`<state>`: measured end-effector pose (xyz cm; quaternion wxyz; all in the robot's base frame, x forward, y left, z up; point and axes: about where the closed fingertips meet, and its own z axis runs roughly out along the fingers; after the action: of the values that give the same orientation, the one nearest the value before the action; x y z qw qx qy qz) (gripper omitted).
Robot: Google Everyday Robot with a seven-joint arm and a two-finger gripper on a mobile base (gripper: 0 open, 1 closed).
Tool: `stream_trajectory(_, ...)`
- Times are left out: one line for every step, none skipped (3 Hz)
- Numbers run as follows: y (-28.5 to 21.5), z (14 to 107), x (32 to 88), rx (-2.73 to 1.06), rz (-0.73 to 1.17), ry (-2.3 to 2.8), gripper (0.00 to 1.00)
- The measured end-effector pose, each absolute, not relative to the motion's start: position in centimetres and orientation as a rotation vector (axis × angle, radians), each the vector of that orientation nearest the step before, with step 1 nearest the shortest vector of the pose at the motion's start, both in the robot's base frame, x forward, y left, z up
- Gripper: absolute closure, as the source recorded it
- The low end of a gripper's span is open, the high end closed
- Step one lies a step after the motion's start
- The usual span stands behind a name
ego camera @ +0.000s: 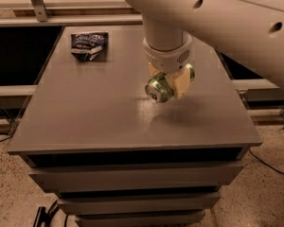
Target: Place green can upright
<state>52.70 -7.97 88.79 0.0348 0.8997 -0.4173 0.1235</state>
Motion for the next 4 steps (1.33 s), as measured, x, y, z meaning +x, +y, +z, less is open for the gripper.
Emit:
stream_trajectory(-8.4, 88.9, 52.9, 2.679, 0.274, -1.523, 1.00)
stream_trajectory(-9.0, 88.9, 52.7, 2.575, 0.189, -1.773, 1.00)
stream_trajectory(-9.4, 88.9, 51.9, 2.480, 0.134, -2.004, 1.00)
stream_trajectory(-10.0, 88.9, 50.4, 2.403, 0.102, -2.219, 1.00)
